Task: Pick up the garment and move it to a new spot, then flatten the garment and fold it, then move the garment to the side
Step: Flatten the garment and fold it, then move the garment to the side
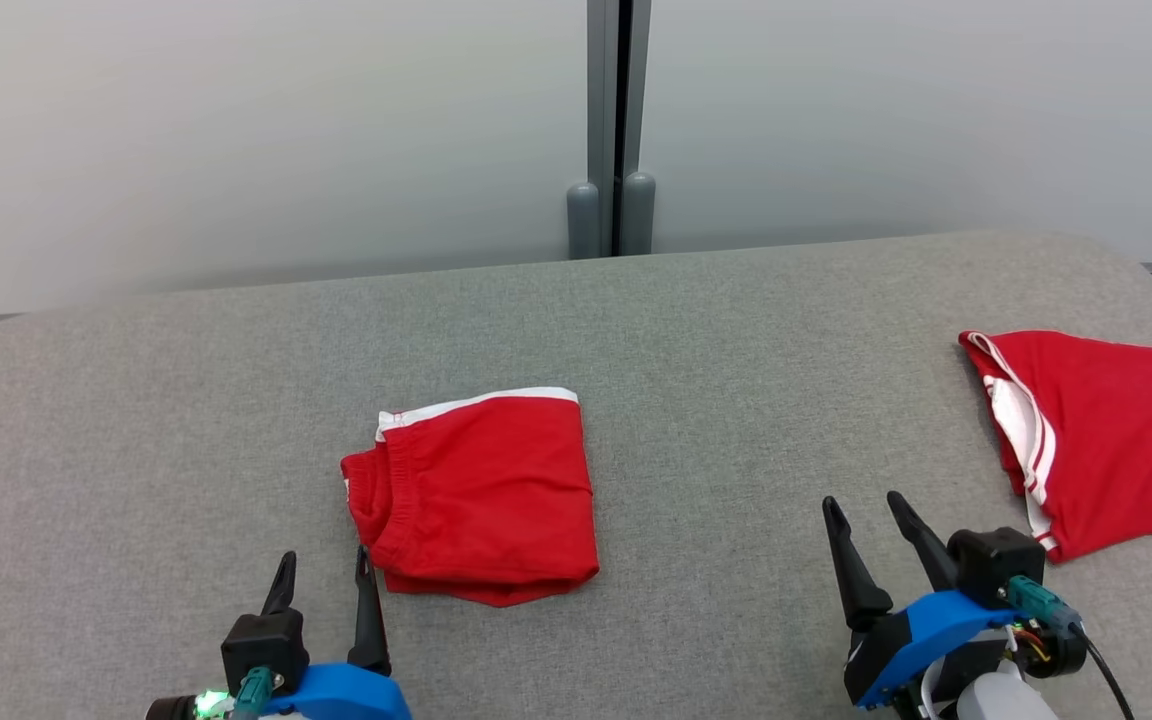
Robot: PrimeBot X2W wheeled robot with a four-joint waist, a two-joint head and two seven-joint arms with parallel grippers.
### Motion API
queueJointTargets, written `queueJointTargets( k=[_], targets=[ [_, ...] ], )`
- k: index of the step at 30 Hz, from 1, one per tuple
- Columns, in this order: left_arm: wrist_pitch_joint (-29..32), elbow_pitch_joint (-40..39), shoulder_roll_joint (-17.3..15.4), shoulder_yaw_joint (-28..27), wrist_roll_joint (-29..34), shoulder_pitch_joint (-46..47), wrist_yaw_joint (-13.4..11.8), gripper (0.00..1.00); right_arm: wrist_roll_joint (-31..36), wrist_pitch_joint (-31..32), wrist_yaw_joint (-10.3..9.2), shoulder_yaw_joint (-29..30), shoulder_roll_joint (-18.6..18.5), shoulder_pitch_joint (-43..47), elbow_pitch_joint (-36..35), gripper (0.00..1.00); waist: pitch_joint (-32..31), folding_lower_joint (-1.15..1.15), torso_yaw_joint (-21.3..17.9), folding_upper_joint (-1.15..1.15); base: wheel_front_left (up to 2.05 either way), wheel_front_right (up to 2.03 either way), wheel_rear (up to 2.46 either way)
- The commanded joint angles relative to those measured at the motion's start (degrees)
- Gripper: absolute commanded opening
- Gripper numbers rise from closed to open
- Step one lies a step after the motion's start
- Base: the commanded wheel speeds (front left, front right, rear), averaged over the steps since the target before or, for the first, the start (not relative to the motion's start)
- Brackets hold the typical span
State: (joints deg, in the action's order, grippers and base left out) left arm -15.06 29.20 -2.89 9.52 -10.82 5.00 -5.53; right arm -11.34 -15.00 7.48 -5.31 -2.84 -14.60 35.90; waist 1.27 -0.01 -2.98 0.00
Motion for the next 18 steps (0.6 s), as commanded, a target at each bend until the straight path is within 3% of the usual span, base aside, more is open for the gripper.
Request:
queueJointTargets(
  k=[1, 18],
  targets=[
    [-0.14, -0.21, 0.0, -0.71, 0.55, -0.66, -0.23, 1.0, -0.3, -0.24, 0.02, -0.31, -0.16, 1.12, -0.17, 1.0, -0.6, 0.01, -0.42, 0.0, 0.0, 0.0, 0.0],
    [-0.14, -0.64, 0.0, -1.42, 1.43, -1.92, -0.4, 1.0, -0.95, -0.25, 0.02, -0.95, -0.16, 1.57, -0.55, 1.0, -1.32, 0.01, 0.38, 0.0, 0.0, 0.0, 0.0]
  ],
)
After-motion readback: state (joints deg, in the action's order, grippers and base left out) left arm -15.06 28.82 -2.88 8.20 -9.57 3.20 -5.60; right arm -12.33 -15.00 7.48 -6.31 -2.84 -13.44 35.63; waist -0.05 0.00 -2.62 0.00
